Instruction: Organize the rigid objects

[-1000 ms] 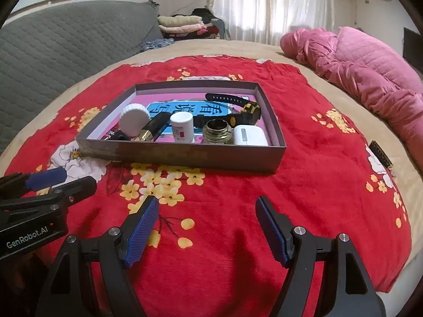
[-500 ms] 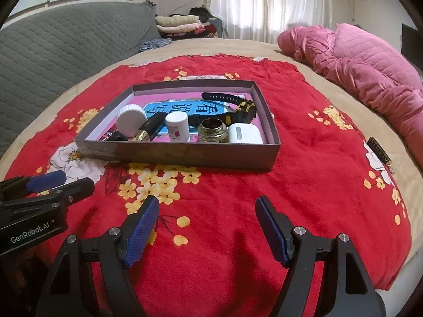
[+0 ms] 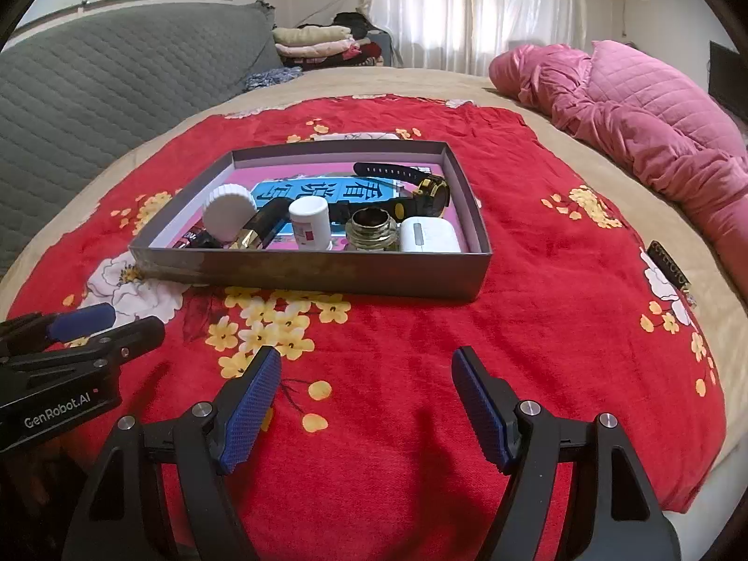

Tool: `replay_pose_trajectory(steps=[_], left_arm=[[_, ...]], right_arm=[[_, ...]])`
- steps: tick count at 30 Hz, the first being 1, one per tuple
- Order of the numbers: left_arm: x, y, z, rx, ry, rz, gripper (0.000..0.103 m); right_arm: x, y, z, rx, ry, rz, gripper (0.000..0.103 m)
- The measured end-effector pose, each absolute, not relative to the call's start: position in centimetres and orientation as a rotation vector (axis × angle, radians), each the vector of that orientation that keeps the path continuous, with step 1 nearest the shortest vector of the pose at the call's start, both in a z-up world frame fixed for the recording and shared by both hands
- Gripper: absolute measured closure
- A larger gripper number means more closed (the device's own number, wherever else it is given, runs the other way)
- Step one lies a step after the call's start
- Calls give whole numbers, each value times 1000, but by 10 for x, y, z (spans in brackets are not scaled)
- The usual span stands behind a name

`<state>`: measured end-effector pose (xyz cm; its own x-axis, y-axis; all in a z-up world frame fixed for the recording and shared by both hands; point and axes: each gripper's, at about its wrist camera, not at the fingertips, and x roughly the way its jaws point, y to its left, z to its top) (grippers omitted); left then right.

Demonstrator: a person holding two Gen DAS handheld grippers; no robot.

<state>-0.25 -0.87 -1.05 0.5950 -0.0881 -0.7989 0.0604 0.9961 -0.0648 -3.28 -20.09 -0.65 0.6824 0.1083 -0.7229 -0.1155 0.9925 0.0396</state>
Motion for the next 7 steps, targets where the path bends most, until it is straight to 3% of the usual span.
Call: replay_pose_trajectory(steps=[7], left_arm=[[0,-7,-11,-35,925,-93,44]], right_arm=[[-33,-200,-6,-11,810,126,26]])
